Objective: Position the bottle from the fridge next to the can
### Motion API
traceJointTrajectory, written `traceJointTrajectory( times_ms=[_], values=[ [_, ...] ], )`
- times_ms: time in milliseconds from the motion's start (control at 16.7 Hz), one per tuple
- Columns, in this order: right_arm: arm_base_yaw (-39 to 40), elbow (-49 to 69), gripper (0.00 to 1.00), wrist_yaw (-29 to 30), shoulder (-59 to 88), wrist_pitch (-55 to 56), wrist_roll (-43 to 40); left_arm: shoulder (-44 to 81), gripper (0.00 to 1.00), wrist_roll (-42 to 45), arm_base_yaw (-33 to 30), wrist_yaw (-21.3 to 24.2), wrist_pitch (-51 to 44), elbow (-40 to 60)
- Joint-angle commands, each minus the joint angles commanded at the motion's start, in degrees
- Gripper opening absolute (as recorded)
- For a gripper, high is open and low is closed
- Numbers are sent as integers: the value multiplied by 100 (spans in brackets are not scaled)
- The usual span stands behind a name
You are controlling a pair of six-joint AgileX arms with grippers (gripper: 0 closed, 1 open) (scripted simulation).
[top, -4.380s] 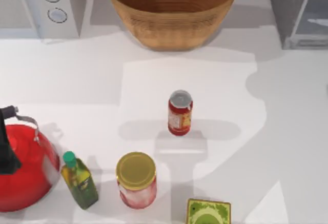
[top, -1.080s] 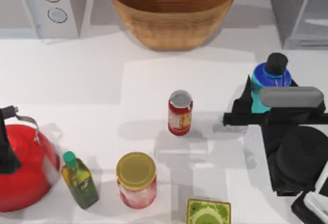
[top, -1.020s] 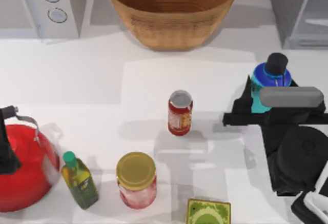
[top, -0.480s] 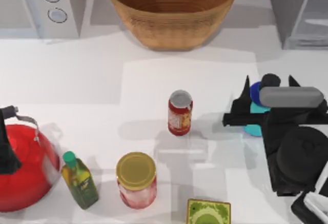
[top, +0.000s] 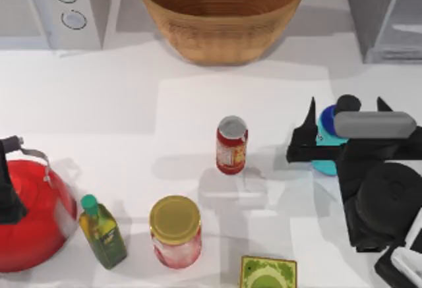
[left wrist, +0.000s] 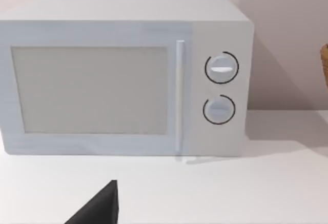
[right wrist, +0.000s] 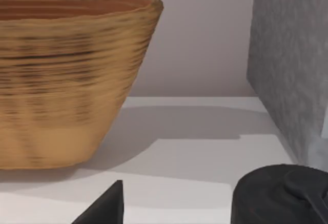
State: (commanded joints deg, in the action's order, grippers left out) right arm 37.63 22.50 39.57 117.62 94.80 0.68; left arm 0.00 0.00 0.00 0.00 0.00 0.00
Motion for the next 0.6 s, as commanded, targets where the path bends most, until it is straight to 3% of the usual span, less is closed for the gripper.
traceJointTrajectory(
  times_ms=[600],
  values=[
    [464,-522,100,465,-105,409,5,0,100,0,0,0,0,0]
  ],
)
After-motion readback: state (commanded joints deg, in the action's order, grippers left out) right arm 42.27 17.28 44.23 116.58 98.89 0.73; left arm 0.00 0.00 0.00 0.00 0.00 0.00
